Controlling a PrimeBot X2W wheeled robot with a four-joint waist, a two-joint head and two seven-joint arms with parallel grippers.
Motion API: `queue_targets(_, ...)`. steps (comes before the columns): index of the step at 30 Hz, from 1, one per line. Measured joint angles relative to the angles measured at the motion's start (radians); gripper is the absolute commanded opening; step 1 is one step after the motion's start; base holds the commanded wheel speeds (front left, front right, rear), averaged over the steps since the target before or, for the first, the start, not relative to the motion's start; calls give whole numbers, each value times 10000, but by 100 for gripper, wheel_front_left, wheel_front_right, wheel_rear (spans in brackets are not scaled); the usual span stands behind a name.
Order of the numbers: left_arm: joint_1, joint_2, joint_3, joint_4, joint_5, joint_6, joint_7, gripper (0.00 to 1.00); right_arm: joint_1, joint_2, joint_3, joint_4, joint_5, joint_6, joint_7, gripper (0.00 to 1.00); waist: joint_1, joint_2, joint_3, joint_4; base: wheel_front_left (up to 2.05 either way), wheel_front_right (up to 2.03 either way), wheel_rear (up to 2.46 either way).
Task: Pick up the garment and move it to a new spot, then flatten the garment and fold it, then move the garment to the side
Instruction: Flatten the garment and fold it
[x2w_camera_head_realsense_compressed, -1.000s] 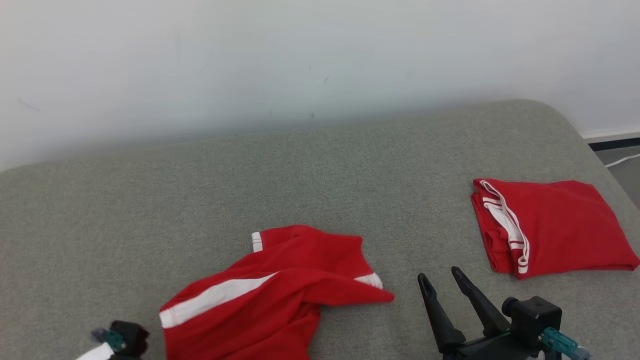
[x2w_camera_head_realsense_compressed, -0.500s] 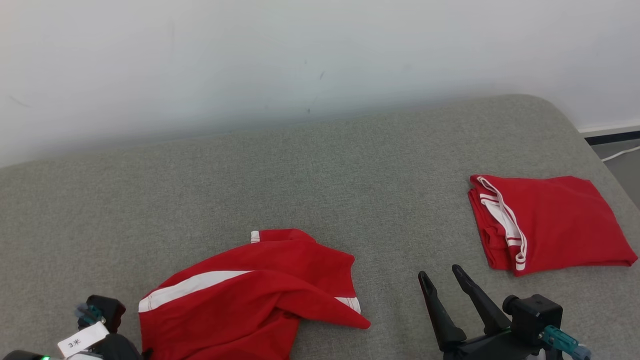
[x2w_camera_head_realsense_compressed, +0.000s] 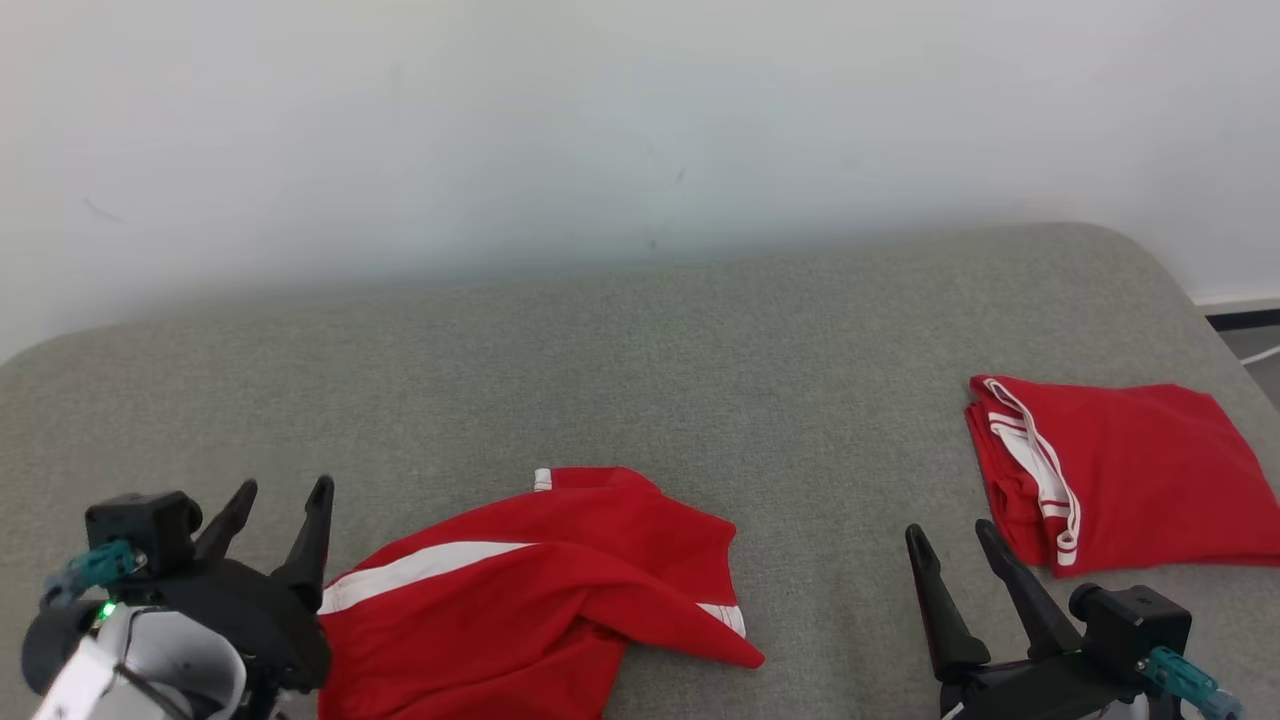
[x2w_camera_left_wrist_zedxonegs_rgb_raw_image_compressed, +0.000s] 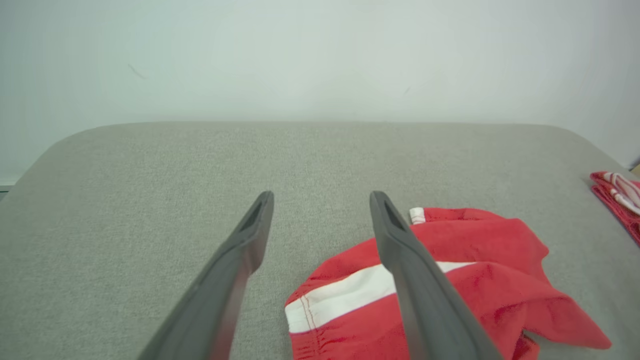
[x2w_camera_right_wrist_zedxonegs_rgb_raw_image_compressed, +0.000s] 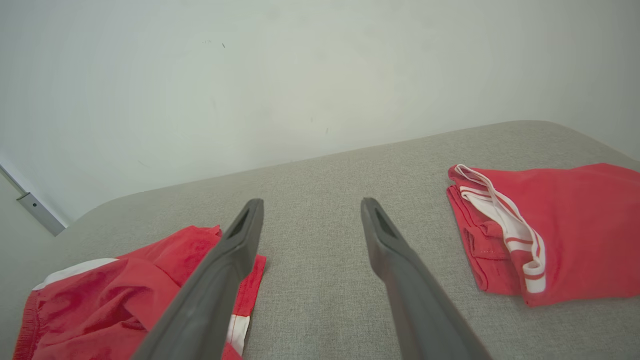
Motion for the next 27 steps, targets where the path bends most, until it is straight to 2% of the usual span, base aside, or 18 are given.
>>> queue_targets(3,322,-589,462,-395,291,0,-815,100,-1,-92,-98,111,40,-44,-44,100,0,0,-146,133,0,0,0)
queue_targets(9,1358,-1327,681,-723,884,2,-1799,100,-2,-176,-209,301,56,-75,-73,100,-1,0,-489,376,0,0,0)
queue_targets(19,2973,-1480,876,-637,1384,2,-2150,100,141,-282,-267,571,148,-71,-63,100,-1,0,-885,718,0,0,0)
queue_targets(27,3333,-1338,1168,-491,1411,2,-2151,100,300,-397,-443,805,345,-77,138,100,-1,-1,-1039,989,0,0,0)
